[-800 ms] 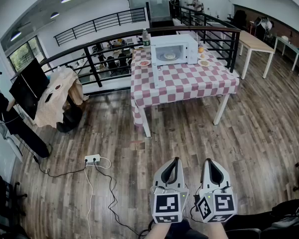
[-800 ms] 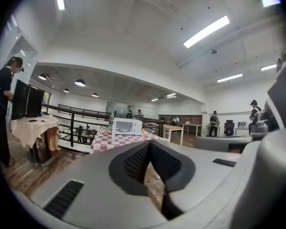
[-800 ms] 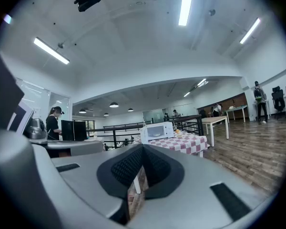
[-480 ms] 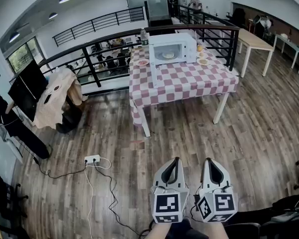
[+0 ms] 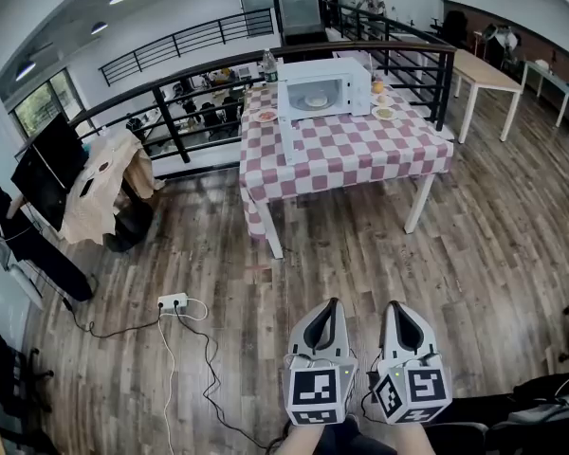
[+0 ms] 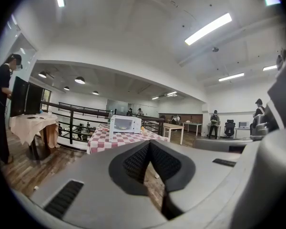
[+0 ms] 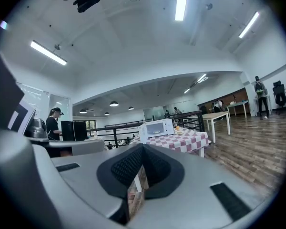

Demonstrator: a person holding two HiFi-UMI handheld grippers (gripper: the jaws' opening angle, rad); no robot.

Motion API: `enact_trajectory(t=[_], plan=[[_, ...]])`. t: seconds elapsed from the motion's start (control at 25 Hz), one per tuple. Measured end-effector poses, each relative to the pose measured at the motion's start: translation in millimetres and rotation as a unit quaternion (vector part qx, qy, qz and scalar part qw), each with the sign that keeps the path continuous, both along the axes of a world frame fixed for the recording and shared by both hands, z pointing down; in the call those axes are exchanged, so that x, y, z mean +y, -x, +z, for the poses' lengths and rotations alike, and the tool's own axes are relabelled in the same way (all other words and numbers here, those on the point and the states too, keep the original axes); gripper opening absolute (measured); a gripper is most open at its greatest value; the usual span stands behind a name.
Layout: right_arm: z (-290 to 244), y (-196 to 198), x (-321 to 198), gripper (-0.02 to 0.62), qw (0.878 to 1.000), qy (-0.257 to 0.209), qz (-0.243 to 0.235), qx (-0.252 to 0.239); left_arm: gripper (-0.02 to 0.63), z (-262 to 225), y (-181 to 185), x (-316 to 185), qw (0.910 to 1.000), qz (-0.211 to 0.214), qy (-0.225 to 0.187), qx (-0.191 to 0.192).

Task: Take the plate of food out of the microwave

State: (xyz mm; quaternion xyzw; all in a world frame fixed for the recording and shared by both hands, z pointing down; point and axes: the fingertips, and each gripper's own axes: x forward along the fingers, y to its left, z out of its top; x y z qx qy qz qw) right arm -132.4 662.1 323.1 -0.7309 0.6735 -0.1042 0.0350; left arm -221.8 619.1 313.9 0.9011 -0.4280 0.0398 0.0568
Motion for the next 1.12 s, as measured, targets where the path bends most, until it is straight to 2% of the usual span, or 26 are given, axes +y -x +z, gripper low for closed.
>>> enact_trajectory(t=[0.44, 1.12], plan=[[15.9, -22.7, -40.0, -0.006, 1.000, 0.013, 0.009, -0.011, 0.011, 11.1, -24.0, -42.5, 0.9999, 0.006, 0.013, 0.007], [21.6, -38.4, -200.0, -0.006, 0.999, 0.018, 0.032, -0.021, 0.011, 20.4, -39.7, -206.2, 0.9994, 0.028, 0.021, 0.003]])
